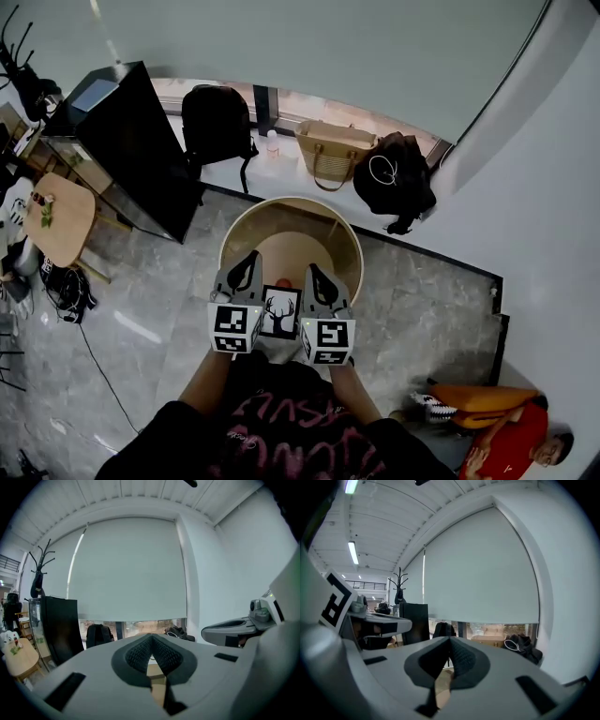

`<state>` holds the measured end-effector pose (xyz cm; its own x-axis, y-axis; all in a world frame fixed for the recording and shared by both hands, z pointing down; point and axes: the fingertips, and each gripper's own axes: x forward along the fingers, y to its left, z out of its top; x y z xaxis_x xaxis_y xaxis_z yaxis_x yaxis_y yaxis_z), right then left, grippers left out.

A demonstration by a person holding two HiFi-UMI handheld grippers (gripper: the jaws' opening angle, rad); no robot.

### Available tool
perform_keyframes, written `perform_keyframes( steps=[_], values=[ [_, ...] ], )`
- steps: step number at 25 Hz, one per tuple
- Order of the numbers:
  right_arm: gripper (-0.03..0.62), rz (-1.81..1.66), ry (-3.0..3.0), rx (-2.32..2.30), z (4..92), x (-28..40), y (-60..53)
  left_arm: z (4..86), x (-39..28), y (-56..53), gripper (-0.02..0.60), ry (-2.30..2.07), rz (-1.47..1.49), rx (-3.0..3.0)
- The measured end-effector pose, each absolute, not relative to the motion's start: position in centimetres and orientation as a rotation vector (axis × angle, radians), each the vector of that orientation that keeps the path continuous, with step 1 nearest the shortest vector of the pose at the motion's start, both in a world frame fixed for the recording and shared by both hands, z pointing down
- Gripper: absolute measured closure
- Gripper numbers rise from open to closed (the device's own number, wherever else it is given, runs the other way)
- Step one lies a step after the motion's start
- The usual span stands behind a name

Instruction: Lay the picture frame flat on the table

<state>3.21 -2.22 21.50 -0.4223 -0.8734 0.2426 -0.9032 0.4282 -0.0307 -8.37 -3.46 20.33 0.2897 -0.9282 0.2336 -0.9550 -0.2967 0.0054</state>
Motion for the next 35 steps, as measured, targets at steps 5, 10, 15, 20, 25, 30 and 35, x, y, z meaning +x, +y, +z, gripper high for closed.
perform_keyframes(
  steps=[5, 10, 15, 20, 25, 30, 35],
  values=[
    [0.573, 0.209, -2.496, 1.585, 20.5, 3.9, -2.3, 19.5, -7.8, -3.4, 0.572, -1.779, 0.267, 2.412],
    [0.572, 0.184, -2.496, 1.613, 19.2, 4.5, -2.8, 18.3, -7.9, -3.9, 0.572, -1.78, 0.25, 2.405],
    [0.574, 0.124, -2.502, 1.63, 18.0, 5.0, -3.1, 16.7, -7.3, -4.4, 0.572, -1.765, 0.227, 2.458],
    [0.572, 0.098, -2.501, 1.65, 16.9, 4.9, -3.7, 16.0, -6.9, -4.9, 0.572, -1.75, 0.249, 2.508],
    [0.572, 0.069, -2.509, 1.67, 16.1, 4.9, -4.2, 15.5, -7.4, -5.5, 0.572, -1.723, 0.203, 2.493],
    [0.573, 0.055, -2.513, 1.664, 15.5, 4.6, -4.1, 14.4, -7.0, -5.4, 0.572, -1.692, 0.177, 2.526],
    [0.574, 0.062, -2.502, 1.678, 15.2, 4.3, -4.6, 14.1, -7.5, -6.0, 0.572, -1.707, 0.22, 2.543]
  ],
)
